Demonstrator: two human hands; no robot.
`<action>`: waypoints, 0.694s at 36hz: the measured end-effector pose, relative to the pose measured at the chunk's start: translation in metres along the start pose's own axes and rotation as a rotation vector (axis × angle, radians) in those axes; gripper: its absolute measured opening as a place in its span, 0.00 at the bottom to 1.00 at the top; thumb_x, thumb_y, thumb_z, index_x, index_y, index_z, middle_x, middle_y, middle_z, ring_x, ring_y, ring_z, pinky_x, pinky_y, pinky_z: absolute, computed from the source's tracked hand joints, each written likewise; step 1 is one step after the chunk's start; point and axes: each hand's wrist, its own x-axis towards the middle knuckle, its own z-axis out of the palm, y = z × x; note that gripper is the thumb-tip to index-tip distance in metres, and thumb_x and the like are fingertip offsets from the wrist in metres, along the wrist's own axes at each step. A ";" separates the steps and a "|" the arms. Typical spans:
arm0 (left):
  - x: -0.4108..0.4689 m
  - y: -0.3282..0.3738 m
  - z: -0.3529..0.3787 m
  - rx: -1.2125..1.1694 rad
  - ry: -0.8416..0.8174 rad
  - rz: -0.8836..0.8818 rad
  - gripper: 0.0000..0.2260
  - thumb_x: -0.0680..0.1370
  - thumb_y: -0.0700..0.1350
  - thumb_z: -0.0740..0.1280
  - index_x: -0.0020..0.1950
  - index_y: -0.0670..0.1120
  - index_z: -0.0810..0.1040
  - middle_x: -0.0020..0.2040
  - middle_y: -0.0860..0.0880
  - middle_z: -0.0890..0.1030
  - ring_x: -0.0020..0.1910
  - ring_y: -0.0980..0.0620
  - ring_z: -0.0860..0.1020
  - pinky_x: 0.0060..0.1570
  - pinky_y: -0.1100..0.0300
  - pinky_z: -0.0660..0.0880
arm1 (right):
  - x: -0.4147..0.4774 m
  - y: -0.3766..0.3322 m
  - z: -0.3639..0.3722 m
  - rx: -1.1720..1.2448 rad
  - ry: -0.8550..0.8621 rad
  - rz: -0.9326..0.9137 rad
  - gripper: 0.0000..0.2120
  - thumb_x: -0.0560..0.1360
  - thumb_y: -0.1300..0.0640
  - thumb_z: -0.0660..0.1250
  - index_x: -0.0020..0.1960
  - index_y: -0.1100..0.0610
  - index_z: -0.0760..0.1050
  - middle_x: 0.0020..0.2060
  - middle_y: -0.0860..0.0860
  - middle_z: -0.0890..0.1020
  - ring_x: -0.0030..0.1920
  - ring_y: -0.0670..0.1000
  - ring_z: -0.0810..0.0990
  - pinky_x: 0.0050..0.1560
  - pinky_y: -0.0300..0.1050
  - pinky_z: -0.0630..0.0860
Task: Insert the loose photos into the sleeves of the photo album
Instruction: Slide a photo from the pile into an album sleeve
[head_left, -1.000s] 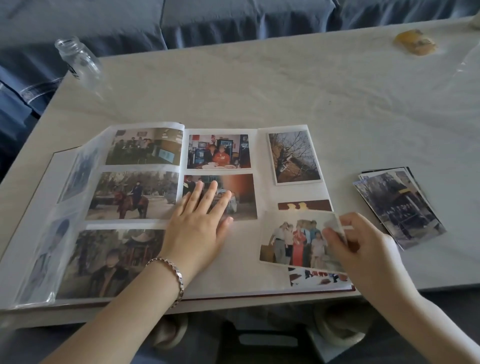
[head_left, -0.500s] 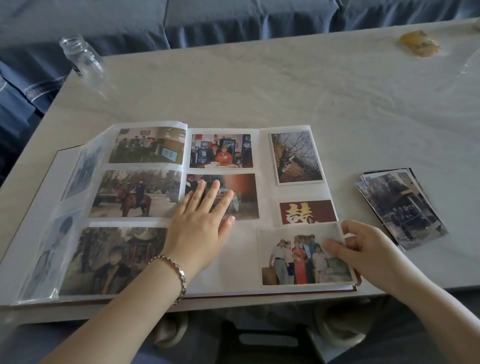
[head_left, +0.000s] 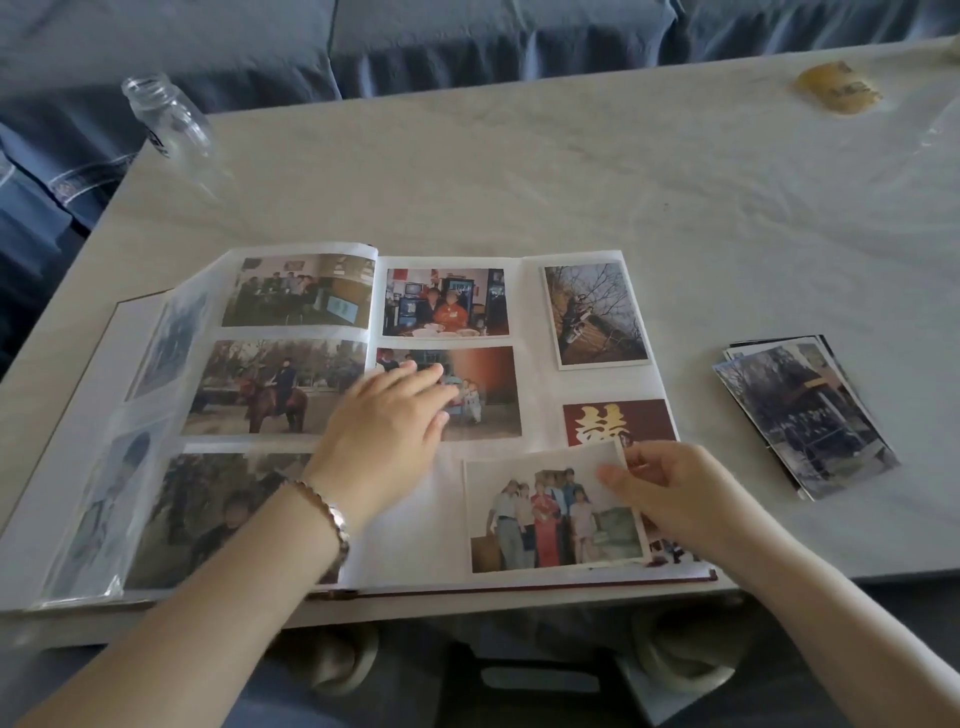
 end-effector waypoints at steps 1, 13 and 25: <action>0.002 -0.006 -0.005 -0.001 0.014 0.013 0.17 0.82 0.49 0.54 0.72 0.54 0.66 0.75 0.54 0.62 0.74 0.54 0.59 0.73 0.57 0.44 | 0.000 0.000 -0.002 0.000 0.032 0.005 0.04 0.75 0.54 0.66 0.43 0.52 0.78 0.36 0.46 0.84 0.35 0.44 0.83 0.37 0.44 0.82; 0.010 -0.041 -0.007 0.072 -0.039 0.060 0.18 0.82 0.53 0.52 0.73 0.60 0.62 0.76 0.56 0.56 0.76 0.58 0.50 0.72 0.51 0.36 | 0.003 -0.005 -0.008 0.072 0.062 0.062 0.07 0.73 0.63 0.68 0.37 0.54 0.79 0.29 0.47 0.83 0.31 0.47 0.83 0.31 0.40 0.80; 0.012 -0.039 -0.003 0.082 -0.065 0.010 0.19 0.83 0.50 0.49 0.73 0.62 0.60 0.77 0.58 0.53 0.76 0.58 0.48 0.72 0.51 0.36 | 0.002 -0.026 0.039 0.107 -0.010 -0.002 0.07 0.75 0.62 0.66 0.40 0.53 0.78 0.37 0.46 0.82 0.31 0.45 0.83 0.32 0.36 0.79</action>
